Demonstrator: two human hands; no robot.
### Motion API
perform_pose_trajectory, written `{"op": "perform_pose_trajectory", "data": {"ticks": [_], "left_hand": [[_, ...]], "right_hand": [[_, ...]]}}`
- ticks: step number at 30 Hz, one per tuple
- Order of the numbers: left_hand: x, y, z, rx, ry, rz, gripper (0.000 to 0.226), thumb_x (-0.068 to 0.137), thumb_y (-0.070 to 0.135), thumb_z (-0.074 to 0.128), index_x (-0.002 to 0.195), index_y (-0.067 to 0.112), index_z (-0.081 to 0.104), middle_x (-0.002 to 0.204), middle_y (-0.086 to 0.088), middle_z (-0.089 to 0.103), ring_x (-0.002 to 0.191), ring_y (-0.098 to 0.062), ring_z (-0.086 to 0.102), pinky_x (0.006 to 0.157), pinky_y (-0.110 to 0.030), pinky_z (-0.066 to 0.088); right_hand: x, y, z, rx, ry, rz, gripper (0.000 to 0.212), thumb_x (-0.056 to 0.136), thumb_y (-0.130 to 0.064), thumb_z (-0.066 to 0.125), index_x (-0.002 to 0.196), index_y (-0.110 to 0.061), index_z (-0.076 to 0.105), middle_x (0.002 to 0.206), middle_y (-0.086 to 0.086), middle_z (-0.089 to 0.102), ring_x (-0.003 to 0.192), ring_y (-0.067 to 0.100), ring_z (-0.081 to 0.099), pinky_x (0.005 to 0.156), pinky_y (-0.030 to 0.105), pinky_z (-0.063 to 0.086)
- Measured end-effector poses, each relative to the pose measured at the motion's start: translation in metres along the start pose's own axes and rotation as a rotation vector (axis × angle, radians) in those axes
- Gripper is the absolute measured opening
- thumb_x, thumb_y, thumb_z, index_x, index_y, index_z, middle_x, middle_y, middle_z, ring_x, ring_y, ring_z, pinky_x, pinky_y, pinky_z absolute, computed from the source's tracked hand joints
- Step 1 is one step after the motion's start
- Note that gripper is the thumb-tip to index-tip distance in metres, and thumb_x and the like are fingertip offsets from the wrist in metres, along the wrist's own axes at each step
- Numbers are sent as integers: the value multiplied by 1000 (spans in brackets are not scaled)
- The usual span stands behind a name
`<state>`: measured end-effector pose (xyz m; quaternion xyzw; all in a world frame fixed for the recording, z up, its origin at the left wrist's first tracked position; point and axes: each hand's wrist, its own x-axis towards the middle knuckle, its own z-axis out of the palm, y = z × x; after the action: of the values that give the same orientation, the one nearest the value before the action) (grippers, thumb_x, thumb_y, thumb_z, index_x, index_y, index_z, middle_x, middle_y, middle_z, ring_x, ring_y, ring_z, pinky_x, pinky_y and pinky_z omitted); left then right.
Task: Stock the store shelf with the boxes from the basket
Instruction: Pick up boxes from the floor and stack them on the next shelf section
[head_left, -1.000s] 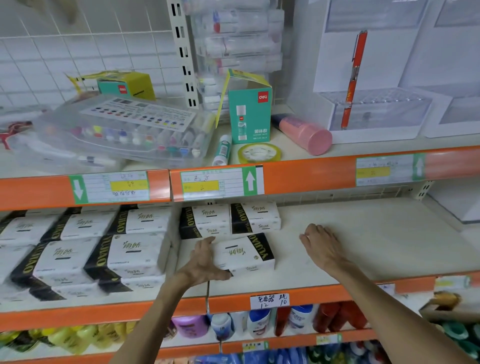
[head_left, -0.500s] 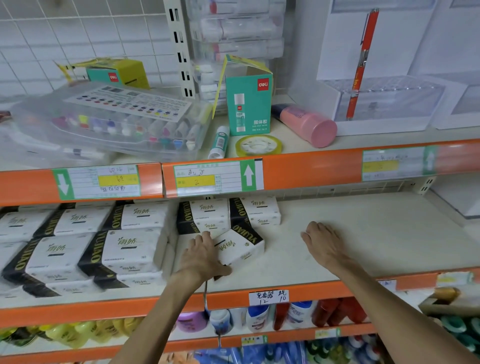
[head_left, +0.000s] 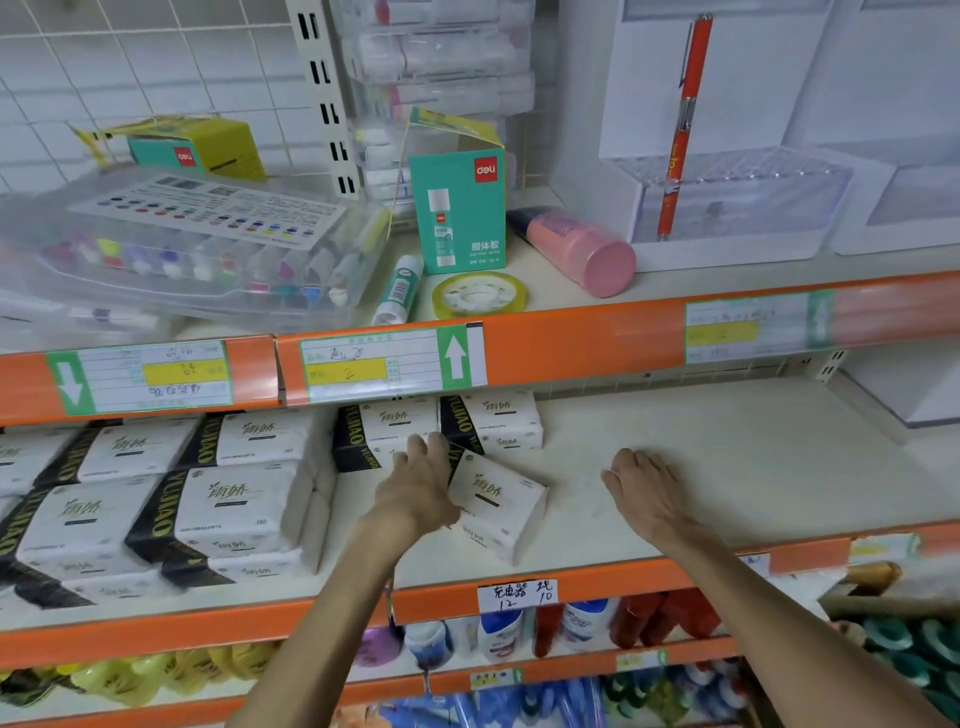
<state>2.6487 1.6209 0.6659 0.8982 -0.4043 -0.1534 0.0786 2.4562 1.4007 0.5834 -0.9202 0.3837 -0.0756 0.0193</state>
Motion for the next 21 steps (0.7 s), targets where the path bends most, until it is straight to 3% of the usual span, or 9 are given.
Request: {"op": "perform_pose_trajectory", "data": {"ticks": [2,5,7,10,13,17,19,21], "left_hand": [[10,-14,1,136,-56,60,104,65,26,78,146,29,12,140,-1,22,130,-28,26,105,-45,38],[22,-31,10,36,-169,128,112,65,21,80,150,32,9,147,3,19,136,-24,24,110,-45,35],[27,-37,17,-118,-209,169,109,66,16,81,149,33,13,142,2,22,129,-22,36,107,-38,41],[24,-36,26,-136,-197,188,107,61,25,85,143,33,18,125,4,27,112,-21,50,97,-32,47],[20,-35,32,-141,-127,219,100,54,34,87,133,27,26,120,7,26,107,-15,48,95,-29,48],[15,-39,27,-183,-155,233,87,56,29,88,120,25,30,114,8,41,102,-12,51,84,-26,50],[12,-45,19,-212,-124,224,87,58,28,88,122,26,30,113,7,46,99,-13,54,77,-22,49],[9,-50,2,-215,-76,236,94,60,29,87,133,25,28,118,9,43,105,-11,52,84,-19,48]], "right_hand": [[0,2,0,4,12,-2,28,101,-37,38,103,-15,55,102,2,62,96,20,56,83,32,43],[0,2,0,10,41,2,27,101,-36,38,102,-16,55,100,1,62,94,19,56,80,31,41],[0,0,2,35,54,7,26,101,-36,39,100,-16,55,98,1,62,92,19,56,80,30,41],[-2,-4,6,43,60,1,26,100,-36,39,99,-16,55,97,0,62,90,18,56,80,30,42],[-2,-7,7,62,59,-6,25,100,-35,40,100,-15,55,98,2,62,92,20,56,81,32,42],[-3,-7,4,64,52,-12,25,100,-33,41,99,-12,55,98,4,62,93,23,57,82,34,44],[-4,-7,2,38,53,-7,26,101,-34,40,98,-13,55,97,3,62,91,22,58,81,33,44],[-5,-6,0,23,48,3,26,101,-34,40,98,-13,55,96,3,63,91,21,57,81,32,43]]}}
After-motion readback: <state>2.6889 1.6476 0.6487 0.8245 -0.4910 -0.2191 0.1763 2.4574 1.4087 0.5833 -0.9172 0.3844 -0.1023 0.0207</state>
